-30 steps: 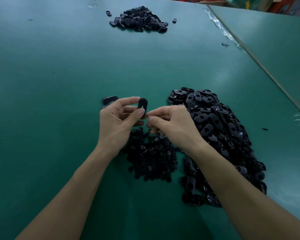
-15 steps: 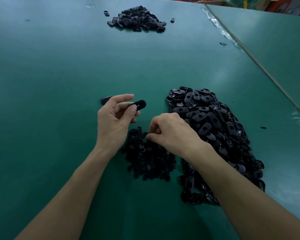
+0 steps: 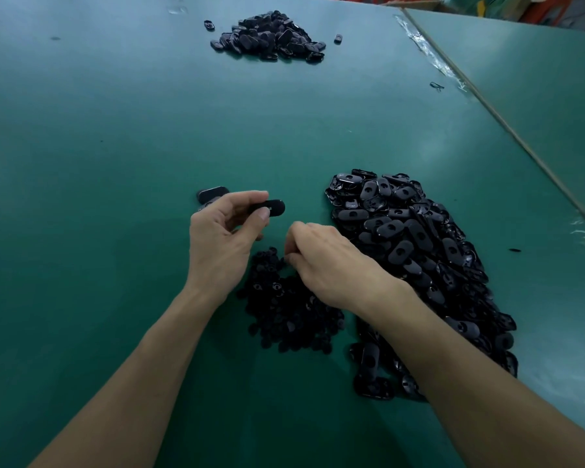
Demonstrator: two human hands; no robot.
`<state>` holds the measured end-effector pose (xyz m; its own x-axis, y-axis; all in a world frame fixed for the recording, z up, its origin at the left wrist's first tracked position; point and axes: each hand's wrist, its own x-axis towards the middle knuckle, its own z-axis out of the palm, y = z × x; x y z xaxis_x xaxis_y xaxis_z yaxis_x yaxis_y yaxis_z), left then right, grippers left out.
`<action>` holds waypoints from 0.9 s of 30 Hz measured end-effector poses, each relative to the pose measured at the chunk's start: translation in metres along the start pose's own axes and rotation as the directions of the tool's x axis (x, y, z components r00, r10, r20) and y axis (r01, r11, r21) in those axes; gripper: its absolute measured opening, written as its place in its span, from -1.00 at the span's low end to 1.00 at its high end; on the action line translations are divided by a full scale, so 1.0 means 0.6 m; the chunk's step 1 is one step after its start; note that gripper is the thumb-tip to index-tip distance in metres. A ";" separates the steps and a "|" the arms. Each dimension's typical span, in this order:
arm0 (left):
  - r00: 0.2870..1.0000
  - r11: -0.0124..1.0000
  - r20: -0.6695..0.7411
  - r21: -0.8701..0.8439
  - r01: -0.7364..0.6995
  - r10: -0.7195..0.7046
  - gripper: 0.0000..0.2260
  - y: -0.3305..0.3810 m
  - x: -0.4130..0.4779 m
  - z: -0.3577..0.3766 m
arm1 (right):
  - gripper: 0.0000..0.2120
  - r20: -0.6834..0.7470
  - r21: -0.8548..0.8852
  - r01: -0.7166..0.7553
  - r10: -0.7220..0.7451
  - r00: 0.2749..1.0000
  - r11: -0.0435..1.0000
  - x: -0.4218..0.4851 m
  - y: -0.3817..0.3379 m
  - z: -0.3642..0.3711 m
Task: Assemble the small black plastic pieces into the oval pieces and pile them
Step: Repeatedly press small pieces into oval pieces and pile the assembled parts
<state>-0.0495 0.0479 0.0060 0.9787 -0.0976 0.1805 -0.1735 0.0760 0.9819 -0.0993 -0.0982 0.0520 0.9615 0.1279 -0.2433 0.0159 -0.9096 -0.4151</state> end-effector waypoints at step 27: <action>1.000 0.997 0.027 0.081 -0.001 -0.001 -0.78 -0.007 0.000 -0.004 | -0.86 -0.181 0.535 0.082 0.020 0.983 0.841 0.000 0.012 -0.009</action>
<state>-0.0485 0.0499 0.0018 0.9756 -0.1247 0.1808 -0.1828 -0.0049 0.9831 -0.0978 -0.1068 0.0538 0.9954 0.0363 -0.0883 -0.0546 -0.5428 -0.8381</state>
